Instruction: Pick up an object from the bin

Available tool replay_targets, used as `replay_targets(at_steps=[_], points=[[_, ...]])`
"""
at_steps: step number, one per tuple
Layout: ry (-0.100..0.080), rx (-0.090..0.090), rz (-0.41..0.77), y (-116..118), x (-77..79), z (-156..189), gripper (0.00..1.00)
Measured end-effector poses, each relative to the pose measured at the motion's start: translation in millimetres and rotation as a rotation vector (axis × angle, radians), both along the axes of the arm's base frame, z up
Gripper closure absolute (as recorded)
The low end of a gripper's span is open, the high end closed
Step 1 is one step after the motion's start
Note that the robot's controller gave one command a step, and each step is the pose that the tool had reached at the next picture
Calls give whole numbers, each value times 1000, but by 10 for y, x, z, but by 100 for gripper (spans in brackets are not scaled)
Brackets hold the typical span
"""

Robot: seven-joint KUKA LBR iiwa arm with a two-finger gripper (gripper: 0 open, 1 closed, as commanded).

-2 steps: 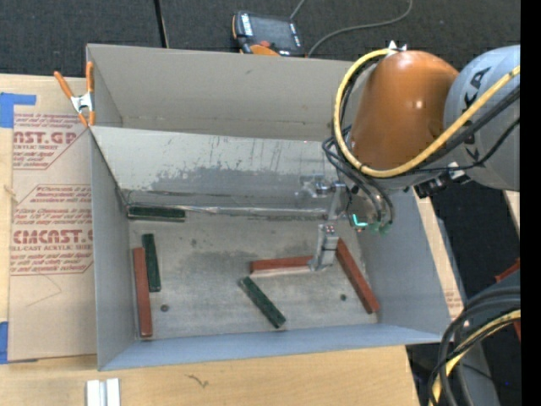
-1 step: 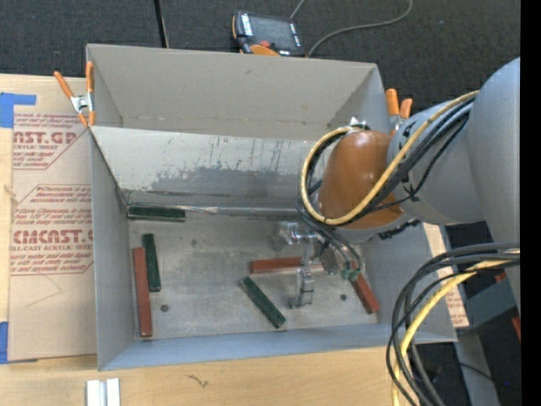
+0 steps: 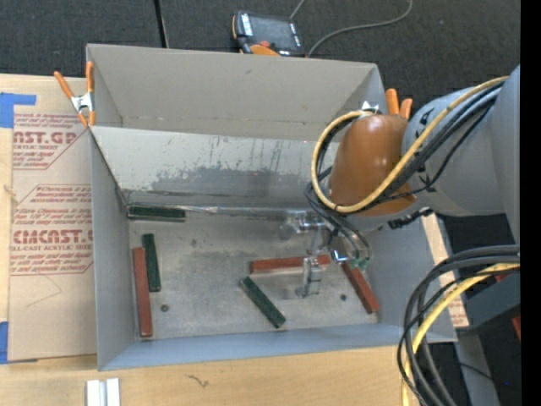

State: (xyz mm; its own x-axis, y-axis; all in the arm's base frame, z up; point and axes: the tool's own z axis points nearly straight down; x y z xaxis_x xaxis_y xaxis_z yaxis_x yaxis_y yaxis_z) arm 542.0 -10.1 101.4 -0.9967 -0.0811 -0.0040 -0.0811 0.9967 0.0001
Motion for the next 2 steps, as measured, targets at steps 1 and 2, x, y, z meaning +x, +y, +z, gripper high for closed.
replay_targets(at_steps=[1,2], points=[[0,1,-48,-83,202,46,0],[7,1,-106,-149,56,-338,0]])
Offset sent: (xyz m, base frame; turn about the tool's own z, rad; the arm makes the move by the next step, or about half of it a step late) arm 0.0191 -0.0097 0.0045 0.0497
